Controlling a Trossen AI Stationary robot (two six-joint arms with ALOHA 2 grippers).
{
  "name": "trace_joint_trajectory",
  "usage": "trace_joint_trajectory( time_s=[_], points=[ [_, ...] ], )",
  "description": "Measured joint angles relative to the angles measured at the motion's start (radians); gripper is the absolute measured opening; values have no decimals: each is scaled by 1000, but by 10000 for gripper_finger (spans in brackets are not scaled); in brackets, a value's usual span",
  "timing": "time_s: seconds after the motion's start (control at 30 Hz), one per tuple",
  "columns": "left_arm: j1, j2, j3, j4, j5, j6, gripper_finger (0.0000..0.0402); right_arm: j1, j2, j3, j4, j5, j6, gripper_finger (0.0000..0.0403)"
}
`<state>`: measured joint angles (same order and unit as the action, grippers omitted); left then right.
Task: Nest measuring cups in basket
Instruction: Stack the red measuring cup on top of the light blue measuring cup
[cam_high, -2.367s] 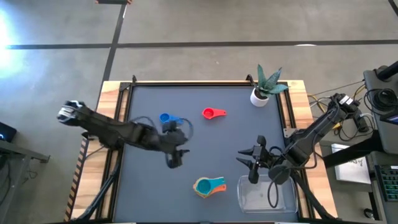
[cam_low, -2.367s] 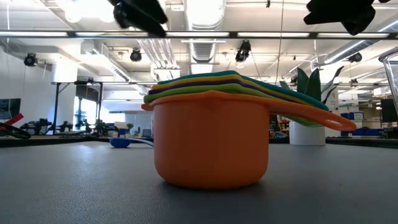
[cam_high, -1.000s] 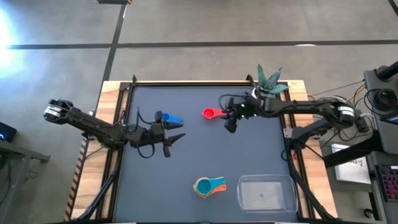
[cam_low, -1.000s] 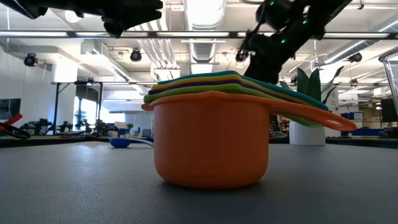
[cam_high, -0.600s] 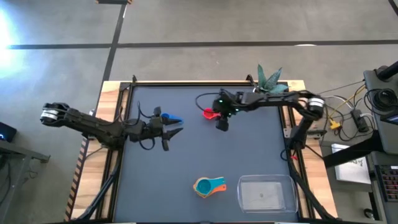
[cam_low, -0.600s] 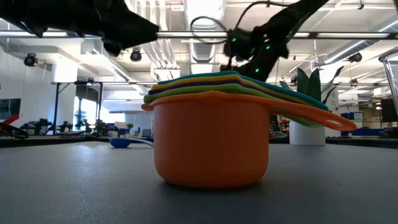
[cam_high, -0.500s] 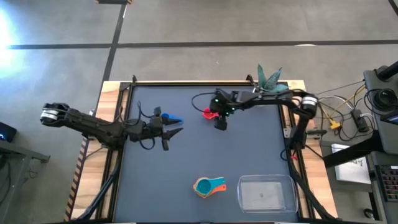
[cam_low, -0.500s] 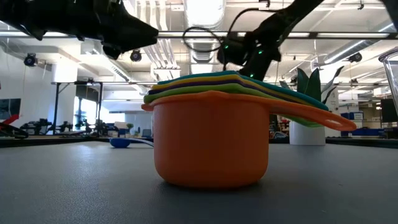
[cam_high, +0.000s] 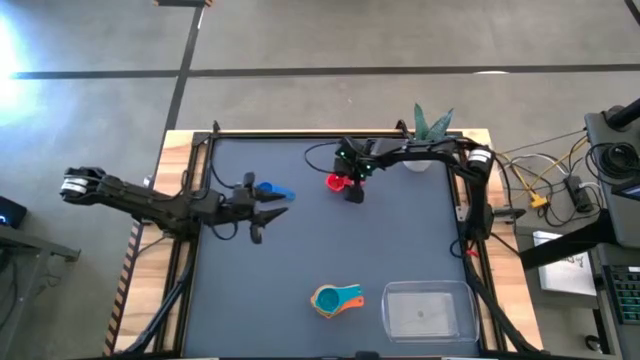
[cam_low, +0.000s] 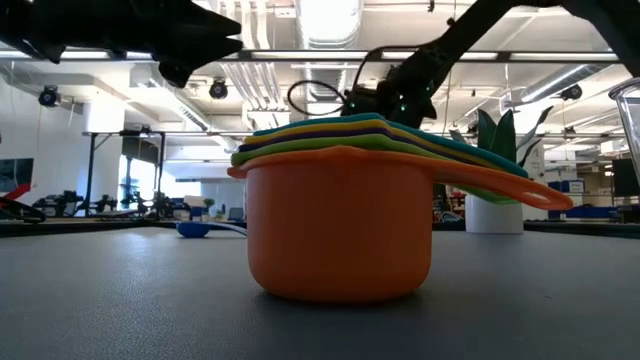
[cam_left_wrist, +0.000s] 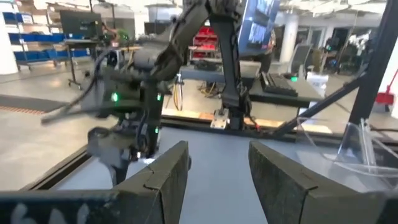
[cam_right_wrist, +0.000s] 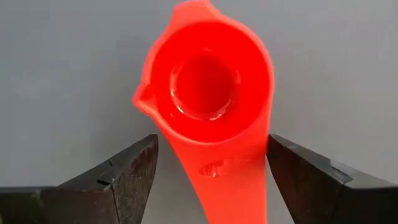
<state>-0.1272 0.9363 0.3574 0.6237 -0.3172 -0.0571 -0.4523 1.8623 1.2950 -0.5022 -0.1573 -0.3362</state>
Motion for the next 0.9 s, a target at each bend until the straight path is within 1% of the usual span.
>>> trace_joint_trajectory(
  time_s=[0.1,0.2,0.27,0.43,0.47,0.6,0.73,0.9],
  points=[
    [0,-2,-37,91,35,7,152,0,24,-2,11,0,-9,283],
    [0,0,-69,190,76,11,152,0,42,-1,17,14,-16,264],
    [0,-1,-81,224,82,12,152,3,48,1,17,21,-14,241],
    [0,2,-83,233,82,13,152,21,27,-1,14,43,14,169],
    [0,4,-82,234,83,13,152,27,19,-1,15,54,23,163],
    [0,11,-78,240,85,12,152,46,-28,1,4,60,61,154],
    [0,12,-78,239,85,9,152,84,-77,1,-44,59,114,150],
    [0,12,-78,237,85,7,152,186,-166,1,-93,51,186,146]
  ],
)
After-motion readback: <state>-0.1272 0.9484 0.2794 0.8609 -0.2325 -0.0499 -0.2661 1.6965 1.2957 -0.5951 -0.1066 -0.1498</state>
